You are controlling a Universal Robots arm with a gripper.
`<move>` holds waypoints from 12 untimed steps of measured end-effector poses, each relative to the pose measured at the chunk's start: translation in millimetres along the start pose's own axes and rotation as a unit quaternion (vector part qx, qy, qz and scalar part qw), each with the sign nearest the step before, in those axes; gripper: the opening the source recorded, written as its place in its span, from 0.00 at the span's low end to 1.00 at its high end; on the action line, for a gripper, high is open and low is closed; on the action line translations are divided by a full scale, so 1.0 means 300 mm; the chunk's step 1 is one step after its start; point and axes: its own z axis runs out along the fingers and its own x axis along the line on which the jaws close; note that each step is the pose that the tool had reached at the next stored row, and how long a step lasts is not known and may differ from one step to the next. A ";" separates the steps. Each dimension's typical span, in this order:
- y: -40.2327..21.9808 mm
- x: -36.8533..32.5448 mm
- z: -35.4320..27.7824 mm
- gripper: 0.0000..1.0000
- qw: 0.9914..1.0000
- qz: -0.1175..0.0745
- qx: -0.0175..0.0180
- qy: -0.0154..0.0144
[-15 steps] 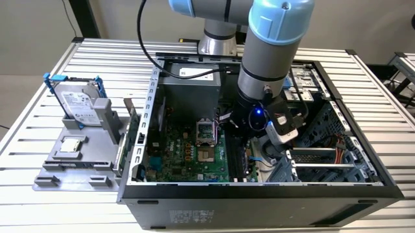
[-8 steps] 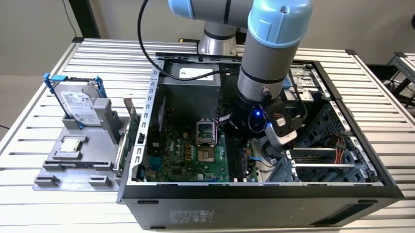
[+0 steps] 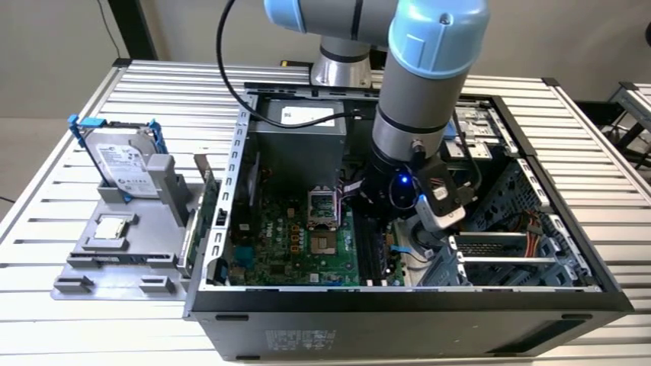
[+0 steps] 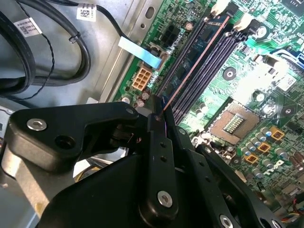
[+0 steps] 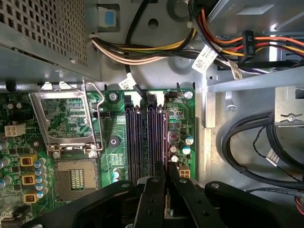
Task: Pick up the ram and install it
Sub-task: 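Insert the ram into the slot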
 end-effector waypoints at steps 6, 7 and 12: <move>0.000 -0.002 0.000 0.00 1.000 -0.005 0.000 0.001; 0.000 -0.002 0.000 0.00 1.000 -0.008 0.000 0.001; 0.000 0.002 0.000 0.00 1.000 -0.019 -0.001 0.001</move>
